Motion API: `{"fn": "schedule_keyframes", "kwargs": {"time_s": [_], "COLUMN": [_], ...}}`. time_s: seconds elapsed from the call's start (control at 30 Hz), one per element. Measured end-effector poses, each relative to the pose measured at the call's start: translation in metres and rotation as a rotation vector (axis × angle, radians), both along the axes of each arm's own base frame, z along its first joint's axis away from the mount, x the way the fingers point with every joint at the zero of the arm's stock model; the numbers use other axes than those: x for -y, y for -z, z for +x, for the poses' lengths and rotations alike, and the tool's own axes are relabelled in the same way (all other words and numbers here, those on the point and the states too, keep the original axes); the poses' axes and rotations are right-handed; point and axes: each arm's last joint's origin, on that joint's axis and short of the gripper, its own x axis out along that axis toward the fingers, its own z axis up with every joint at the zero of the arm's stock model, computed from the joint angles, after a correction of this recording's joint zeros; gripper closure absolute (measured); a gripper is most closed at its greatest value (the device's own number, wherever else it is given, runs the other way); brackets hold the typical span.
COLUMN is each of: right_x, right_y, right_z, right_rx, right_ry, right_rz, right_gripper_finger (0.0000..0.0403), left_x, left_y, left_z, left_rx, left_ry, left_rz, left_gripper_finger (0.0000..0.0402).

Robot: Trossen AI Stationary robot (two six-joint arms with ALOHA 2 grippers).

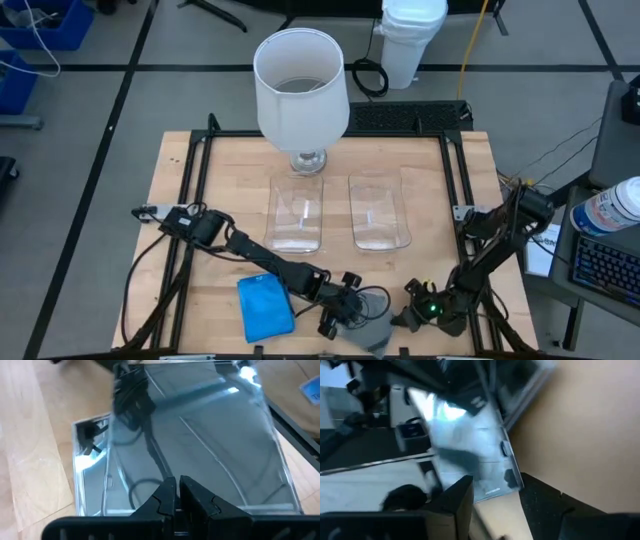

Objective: Pick & place jewel cases by type
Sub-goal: Put the black CD case into the right transparent bin

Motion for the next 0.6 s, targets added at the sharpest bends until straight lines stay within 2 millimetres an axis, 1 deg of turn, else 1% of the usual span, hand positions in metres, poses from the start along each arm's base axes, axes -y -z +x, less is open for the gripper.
{"fn": "schedule_keyframes", "kwargs": {"time_s": [0.17, 0.37, 0.47, 0.6], "right_x": [-0.0072, -0.0067, -0.0066, -0.0065], "right_y": [0.0064, 0.0058, 0.0058, 0.0056], "right_z": [0.0041, 0.0046, 0.0047, 0.0048], "right_rx": [0.051, 0.078, 0.085, 0.095], "right_ry": [0.004, 0.004, 0.001, -0.018], "right_rz": [0.060, 0.030, 0.018, -0.005], "right_gripper_finger": [0.0261, 0.0265, 0.0278, 0.0309], "left_x": [-0.0005, -0.0005, -0.0005, -0.0005], "left_y": [-0.0001, -0.0001, -0.0002, -0.0001], "left_z": [0.0003, 0.0004, 0.0004, 0.0004], "left_rx": [0.003, 0.003, 0.003, 0.003], "left_ry": [0.002, -0.001, -0.001, -0.001], "left_rz": [0.002, 0.003, 0.002, 0.002], "left_gripper_finger": [0.0366, 0.0366, 0.0366, 0.0367]}}
